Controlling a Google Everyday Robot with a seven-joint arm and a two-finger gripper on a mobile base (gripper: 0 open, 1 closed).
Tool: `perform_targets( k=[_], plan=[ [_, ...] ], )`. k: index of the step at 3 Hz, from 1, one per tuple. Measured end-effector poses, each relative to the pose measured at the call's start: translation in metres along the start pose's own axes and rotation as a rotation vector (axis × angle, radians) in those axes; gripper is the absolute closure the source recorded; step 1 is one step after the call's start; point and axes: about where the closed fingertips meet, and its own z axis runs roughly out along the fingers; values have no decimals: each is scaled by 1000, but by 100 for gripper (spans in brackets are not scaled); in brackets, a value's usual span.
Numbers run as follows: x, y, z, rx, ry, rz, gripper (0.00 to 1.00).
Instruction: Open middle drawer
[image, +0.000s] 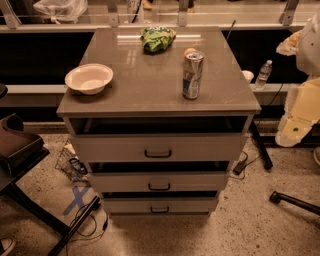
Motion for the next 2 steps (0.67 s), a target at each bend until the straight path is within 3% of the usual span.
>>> perform_targets(
  k=[2],
  plan=[
    [-2,0,5,18,-17,14,0]
  ],
)
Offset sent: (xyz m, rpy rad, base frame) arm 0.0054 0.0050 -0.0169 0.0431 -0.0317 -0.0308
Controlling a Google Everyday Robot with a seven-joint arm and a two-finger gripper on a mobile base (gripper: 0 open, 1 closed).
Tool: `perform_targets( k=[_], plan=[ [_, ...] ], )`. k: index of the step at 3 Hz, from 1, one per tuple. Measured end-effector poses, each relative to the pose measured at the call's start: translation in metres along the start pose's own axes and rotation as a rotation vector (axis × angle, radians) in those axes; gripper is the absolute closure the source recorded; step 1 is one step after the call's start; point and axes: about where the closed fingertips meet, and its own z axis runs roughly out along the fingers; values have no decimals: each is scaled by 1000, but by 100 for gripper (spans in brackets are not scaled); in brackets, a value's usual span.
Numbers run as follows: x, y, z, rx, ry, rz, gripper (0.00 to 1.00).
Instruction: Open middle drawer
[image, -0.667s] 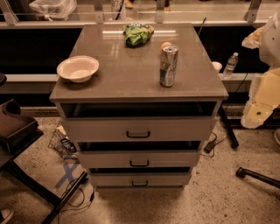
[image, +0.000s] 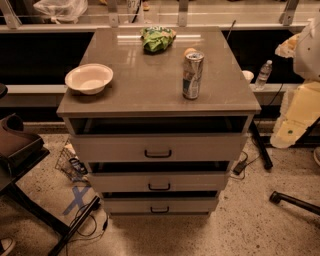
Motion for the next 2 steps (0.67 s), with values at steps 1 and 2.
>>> perform_targets(
  k=[1,2],
  plan=[
    [-6,4,21,11,-39,23,0],
    [-16,26,77,-6,-108,53,0]
  ],
)
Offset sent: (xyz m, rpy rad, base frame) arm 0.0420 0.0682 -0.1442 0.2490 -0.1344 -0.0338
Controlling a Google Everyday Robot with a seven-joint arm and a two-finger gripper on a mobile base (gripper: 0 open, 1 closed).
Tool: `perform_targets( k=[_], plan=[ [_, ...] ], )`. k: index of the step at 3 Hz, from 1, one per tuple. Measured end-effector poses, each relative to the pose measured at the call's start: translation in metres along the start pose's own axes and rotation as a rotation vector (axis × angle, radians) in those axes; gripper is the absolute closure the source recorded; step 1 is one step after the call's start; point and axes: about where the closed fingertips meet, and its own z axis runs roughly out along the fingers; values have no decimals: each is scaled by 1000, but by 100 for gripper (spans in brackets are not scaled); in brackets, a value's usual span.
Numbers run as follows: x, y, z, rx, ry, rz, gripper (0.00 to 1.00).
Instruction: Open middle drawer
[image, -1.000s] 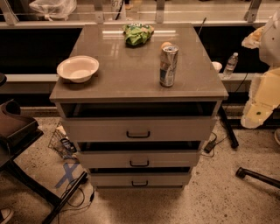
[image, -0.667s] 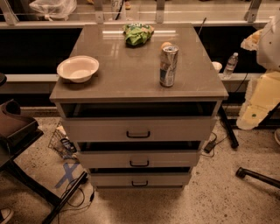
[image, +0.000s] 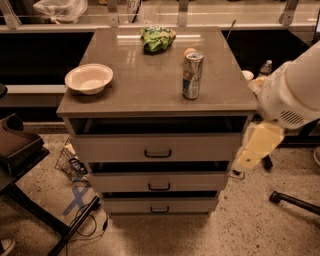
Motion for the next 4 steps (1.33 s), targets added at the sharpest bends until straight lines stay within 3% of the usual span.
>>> perform_targets(
  k=[1,2,3,4],
  plan=[
    [-2,40,78,-35,-97,14,0],
    [-14,49,124,-18,-178,26,0],
    [-24,30,123,62,-212,30,0],
    [-24,30,123,62,-212,30,0]
  ],
)
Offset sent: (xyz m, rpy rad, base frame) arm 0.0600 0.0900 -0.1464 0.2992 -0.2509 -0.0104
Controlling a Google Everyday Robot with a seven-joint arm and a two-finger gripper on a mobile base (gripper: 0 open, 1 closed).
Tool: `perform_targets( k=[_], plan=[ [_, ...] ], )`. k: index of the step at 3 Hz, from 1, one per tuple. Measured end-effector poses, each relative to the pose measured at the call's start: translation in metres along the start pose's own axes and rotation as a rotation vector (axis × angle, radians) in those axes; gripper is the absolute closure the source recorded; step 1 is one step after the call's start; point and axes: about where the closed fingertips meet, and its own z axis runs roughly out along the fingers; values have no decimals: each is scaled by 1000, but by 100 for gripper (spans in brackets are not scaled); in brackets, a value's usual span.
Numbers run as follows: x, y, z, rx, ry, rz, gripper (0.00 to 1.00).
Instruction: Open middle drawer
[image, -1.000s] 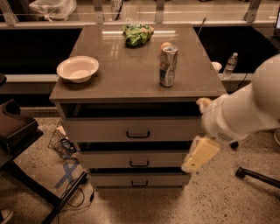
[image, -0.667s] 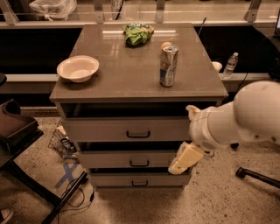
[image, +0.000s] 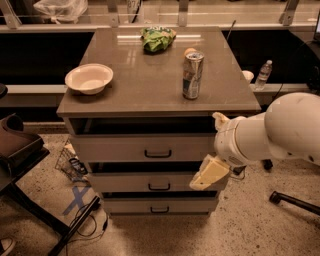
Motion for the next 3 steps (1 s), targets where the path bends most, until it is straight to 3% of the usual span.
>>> perform_targets(
  k=[1,2,3],
  plan=[
    [21,17,38,-29,-4,52,0],
    [52,47,86,-63,-60,98,0],
    [71,65,113,-61,-109,71,0]
  ],
)
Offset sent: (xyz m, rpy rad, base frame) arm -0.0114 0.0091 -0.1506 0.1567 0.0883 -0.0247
